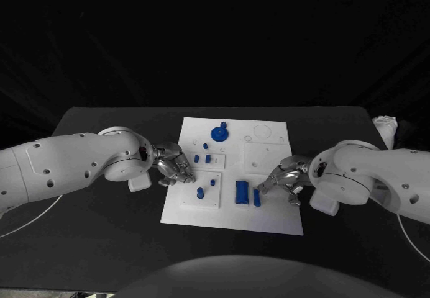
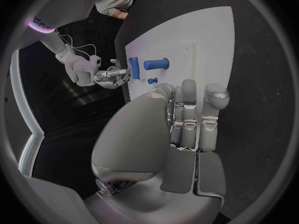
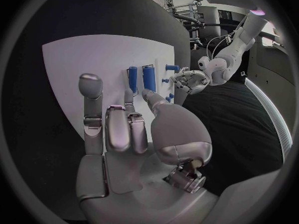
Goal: Assemble the parts on the task board
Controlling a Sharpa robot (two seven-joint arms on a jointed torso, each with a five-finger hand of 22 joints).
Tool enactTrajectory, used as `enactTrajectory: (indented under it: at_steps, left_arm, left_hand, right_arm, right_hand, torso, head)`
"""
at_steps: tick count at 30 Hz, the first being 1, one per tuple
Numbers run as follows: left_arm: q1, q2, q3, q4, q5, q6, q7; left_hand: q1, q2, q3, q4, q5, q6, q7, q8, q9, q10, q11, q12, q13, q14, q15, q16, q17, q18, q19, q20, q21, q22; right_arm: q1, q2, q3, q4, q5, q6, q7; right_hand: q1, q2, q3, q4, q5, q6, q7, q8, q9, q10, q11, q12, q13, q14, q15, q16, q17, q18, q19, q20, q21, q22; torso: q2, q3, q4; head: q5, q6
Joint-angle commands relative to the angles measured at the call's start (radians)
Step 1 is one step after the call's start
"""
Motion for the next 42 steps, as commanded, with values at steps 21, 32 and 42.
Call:
enactTrajectory:
  at_steps: [21,32,42]
  left_arm:
    - [-0.004,-0.034,-0.003,0.046,-0.003,-0.038,0.037]
    - [0.022,-0.107,-0.003,0.122,-0.003,-0.155,0.143]
    - [0.069,-0.174,-0.003,0.173,0.063,-0.349,0.418]
  left_hand:
    - [0.004,0.008,0.006,-0.003,0.009,-0.002,0.003,0.000,0.001,-0.003,0.003,-0.006,-0.003,-0.004,0.001,-0.004,-0.001,0.011,0.000,-0.001,0.006,0.104]
    - [0.016,-0.014,0.004,-0.010,0.029,-0.006,0.005,-0.001,0.000,0.003,0.002,-0.003,-0.002,0.004,-0.001,0.004,0.000,0.008,0.010,-0.002,0.025,0.109]
    - [-0.004,-0.051,-0.017,0.003,-0.033,-0.003,-0.003,0.004,0.001,0.027,-0.008,-0.022,-0.017,0.007,-0.008,0.007,-0.003,0.009,0.012,-0.006,0.027,0.107]
  right_arm:
    - [-0.094,-0.223,-0.001,0.205,-0.841,-0.350,0.510]
    - [-0.181,-0.194,-0.001,0.159,-0.871,-0.358,0.494]
    - [-0.212,-0.176,-0.001,0.134,-0.878,-0.362,0.489]
  right_hand:
    - [0.184,-0.029,0.036,-0.063,0.037,-0.127,0.016,0.111,0.041,0.106,-0.009,0.004,0.263,0.042,-0.003,0.067,0.118,-0.023,0.017,-0.003,0.216,0.110]
    - [0.174,-0.042,-0.011,0.000,-0.101,-0.136,0.007,0.202,0.077,0.106,-0.014,0.004,0.263,0.044,-0.007,0.078,0.136,-0.023,0.011,-0.005,0.247,0.112]
    - [0.176,-0.046,-0.017,0.012,-0.097,-0.152,0.008,0.218,0.083,0.106,-0.013,0.004,0.263,0.044,-0.007,0.082,0.144,-0.024,0.008,-0.005,0.257,0.112]
  torso:
    - [-0.001,-0.0005,-0.0022]
    - [-0.001,-0.0003,-0.0002]
    - [-0.001,0.0000,-0.0026]
  head:
    - [-0.001,0.000]
    - [0.005,0.000]
    - [0.007,0.000]
